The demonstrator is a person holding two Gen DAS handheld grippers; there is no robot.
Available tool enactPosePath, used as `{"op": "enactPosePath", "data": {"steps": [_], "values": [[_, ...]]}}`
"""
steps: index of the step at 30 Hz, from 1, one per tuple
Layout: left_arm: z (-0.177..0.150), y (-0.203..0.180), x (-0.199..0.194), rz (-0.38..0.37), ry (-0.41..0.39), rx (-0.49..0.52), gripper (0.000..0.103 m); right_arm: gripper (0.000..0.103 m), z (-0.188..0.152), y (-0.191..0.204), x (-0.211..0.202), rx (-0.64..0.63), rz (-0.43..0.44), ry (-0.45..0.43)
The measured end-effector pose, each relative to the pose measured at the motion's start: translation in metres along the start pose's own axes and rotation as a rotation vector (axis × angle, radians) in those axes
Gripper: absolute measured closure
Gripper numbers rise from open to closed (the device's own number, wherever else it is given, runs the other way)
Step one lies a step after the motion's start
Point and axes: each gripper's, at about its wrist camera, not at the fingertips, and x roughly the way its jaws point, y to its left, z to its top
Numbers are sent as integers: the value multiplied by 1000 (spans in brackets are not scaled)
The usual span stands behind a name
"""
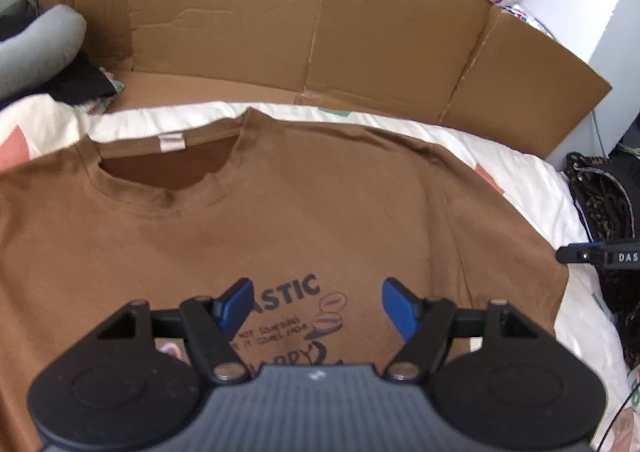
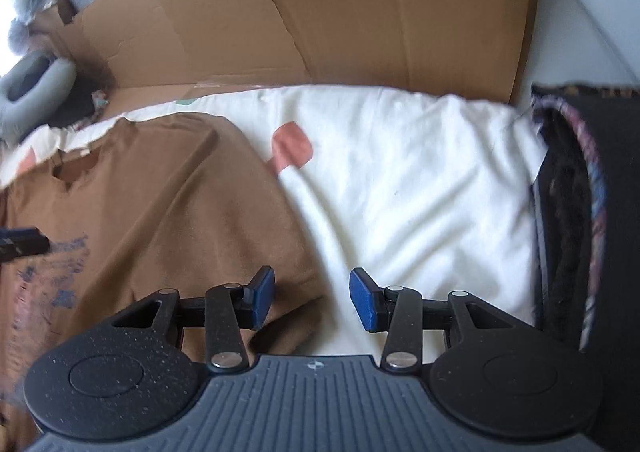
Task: Fold clothes
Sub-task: 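Close the right gripper on the T-shirt sleeve hem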
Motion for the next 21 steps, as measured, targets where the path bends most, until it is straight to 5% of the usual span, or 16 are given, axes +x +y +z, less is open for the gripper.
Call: {"op": "enactPosePath", "data": {"steps": [5, 9, 11, 21], "values": [[-5, -1, 10, -29, 19, -7, 30, 54, 1, 8, 15, 7, 38, 40], [-6, -1, 11, -47, 17, -4, 30, 90, 5, 15, 20, 5, 39, 55], [-6, 0, 11, -45, 13, -2, 30, 97, 7, 18, 20, 4, 39, 58], [-7, 10, 9, -40, 16, -31, 30, 99, 13, 72, -5, -95, 130, 15]]}}
